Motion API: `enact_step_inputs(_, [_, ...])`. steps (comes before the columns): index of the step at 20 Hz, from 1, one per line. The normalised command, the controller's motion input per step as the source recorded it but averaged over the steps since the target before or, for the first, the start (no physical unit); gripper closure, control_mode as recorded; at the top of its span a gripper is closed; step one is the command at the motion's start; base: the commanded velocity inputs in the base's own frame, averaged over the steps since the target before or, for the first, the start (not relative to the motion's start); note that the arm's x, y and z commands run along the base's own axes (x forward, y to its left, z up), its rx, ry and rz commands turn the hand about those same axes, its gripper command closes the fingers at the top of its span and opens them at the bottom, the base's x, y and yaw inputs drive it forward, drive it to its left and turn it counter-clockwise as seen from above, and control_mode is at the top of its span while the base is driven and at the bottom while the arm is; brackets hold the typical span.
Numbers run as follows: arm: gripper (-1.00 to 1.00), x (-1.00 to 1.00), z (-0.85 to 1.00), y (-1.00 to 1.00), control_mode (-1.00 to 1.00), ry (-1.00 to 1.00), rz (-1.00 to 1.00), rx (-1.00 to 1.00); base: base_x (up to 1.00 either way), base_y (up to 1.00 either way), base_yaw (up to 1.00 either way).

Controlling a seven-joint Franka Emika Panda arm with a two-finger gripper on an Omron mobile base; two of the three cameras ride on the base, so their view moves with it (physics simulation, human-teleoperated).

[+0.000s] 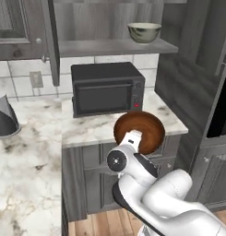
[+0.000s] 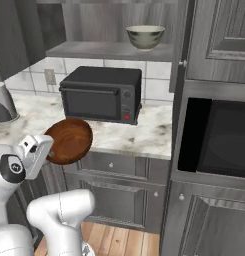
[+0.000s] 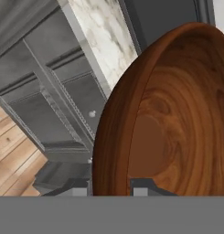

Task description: Move the bowls from the cabinet to the plates on the dining table.

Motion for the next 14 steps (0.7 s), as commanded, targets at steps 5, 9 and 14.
enact_step_inputs(5, [1.00,0.00,0.00,0.00,1.00,0.00,0.00,0.00,-0.37,-0.07,0.00])
enact_step_inputs(9, [1.00,0.00,0.00,0.00,1.00,0.00,0.00,0.00,-0.06,-0.32,0.00])
enact_step_inputs(14, [1.00,0.00,0.00,0.00,1.00,0.00,0.00,0.00,-0.01,-0.45,0.00])
